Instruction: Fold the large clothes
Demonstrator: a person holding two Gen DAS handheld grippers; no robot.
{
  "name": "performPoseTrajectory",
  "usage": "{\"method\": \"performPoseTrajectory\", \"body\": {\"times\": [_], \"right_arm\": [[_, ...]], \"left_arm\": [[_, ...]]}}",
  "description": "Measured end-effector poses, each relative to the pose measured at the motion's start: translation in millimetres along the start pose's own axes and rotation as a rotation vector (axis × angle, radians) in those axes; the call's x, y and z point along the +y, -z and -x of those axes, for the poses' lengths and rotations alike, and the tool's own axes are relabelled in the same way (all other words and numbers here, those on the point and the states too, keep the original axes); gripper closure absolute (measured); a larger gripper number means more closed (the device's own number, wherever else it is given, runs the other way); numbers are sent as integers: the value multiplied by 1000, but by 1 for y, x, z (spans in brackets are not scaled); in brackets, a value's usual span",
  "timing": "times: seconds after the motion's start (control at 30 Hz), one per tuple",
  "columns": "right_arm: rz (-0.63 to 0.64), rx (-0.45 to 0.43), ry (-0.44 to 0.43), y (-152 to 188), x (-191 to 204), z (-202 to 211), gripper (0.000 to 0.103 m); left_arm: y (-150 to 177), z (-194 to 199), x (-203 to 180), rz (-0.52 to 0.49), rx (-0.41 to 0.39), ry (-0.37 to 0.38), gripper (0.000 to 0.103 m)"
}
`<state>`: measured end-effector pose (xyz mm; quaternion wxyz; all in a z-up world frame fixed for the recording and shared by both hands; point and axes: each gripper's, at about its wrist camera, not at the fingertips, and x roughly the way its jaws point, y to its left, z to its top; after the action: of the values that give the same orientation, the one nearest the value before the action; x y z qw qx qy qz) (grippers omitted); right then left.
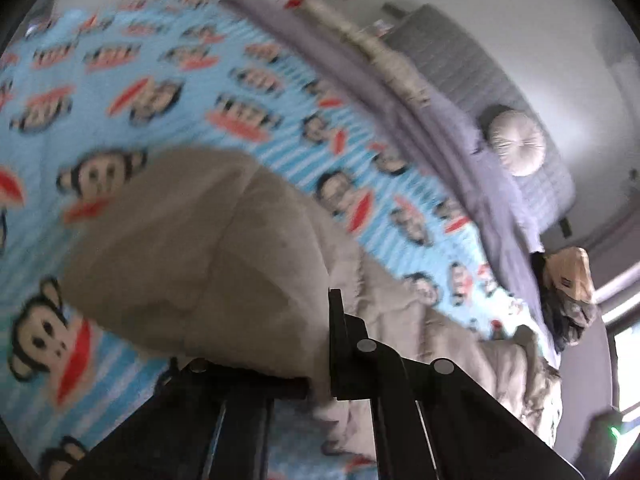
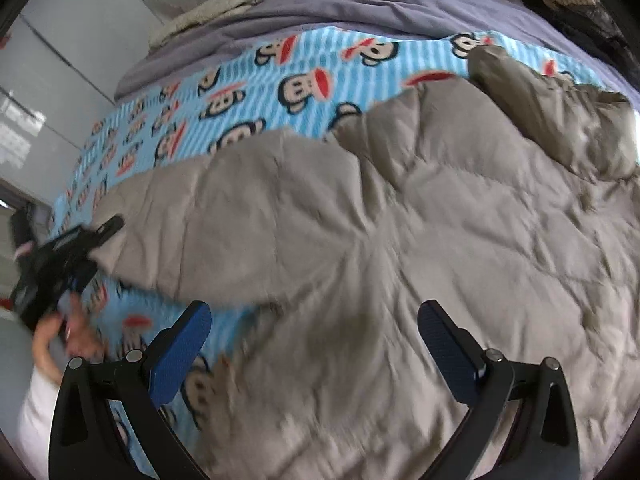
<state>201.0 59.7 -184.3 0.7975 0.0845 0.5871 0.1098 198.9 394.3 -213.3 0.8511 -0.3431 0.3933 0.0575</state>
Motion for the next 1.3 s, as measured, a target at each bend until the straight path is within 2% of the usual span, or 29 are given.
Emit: {"method": "performPoseTrajectory", "body": {"times": [0.07, 0.13, 0.17, 0.2, 0.27, 0.37, 0.47, 0.53, 0.6, 0.7, 0.77, 0.8, 0.9, 0.97, 1.07, 1.13, 1.17, 1.2, 1.23, 1.27, 1.3], "right_arm": [[-30, -22, -21, -8, 1, -10, 3], [-59, -27, -71, -14, 1, -23, 32], [-76, -3, -108, -15, 1, -32, 73], [-103, 31, -146, -16, 0, -43, 97], [-157, 65, -206, -16, -3, -62, 97], [-173, 95, -213, -16, -7, -86, 97], [-216, 140, -279, -19, -19, -100, 99], [-248, 149, -328, -19, -27, -94, 99], [-257, 118, -354, -16, -40, -76, 99], [-287, 58, -322, -3, -73, -43, 99], [-303, 9, -266, 4, -101, -16, 99], [-311, -16, -229, 9, -117, -2, 99], [-347, -70, -107, 22, -167, 32, 99], [-373, -81, -46, 31, -192, 46, 98], [-407, -76, 15, 44, -218, 56, 97], [-420, -71, 34, 49, -228, 60, 97], [-423, -69, 32, 51, -240, 67, 97], [-425, -70, 35, 53, -245, 68, 97], [-424, -71, 39, 58, -248, 68, 97], [-421, -72, 44, 60, -248, 69, 97], [-418, -75, 48, 60, -251, 70, 96]], "left_arm": [[-7, 17, -11, -35, -31, 30, 96], [-14, 32, -27, -83, -61, 62, 96], [-14, 38, -34, -102, -68, 77, 96], [-14, 44, -46, -129, -73, 98, 96], [-12, 53, -67, -186, -75, 134, 96], [0, 55, -110, -291, -61, 192, 96], [20, 56, -162, -390, -43, 258, 96], [40, 54, -201, -468, -14, 295, 96], [63, 52, -236, -544, 15, 328, 96], [111, 38, -291, -661, 82, 365, 96], [146, 23, -318, -728, 123, 358, 96], [167, 10, -331, -764, 169, 351, 96], [225, -23, -353, -856, 268, 272, 96], [260, -42, -359, -923, 310, 189, 96], [302, -57, -358, -1060, 321, 53, 96], [315, -55, -359, -1115, 298, 13, 95], [318, -52, -359, -1134, 285, 0, 89], [320, -52, -358, -1138, 293, 8, 59], [320, -48, -357, -1130, 305, 26, 21], [319, -41, -354, -1119, 279, 30, 11], [317, -36, -354, -1118, 257, 35, 8]]}}
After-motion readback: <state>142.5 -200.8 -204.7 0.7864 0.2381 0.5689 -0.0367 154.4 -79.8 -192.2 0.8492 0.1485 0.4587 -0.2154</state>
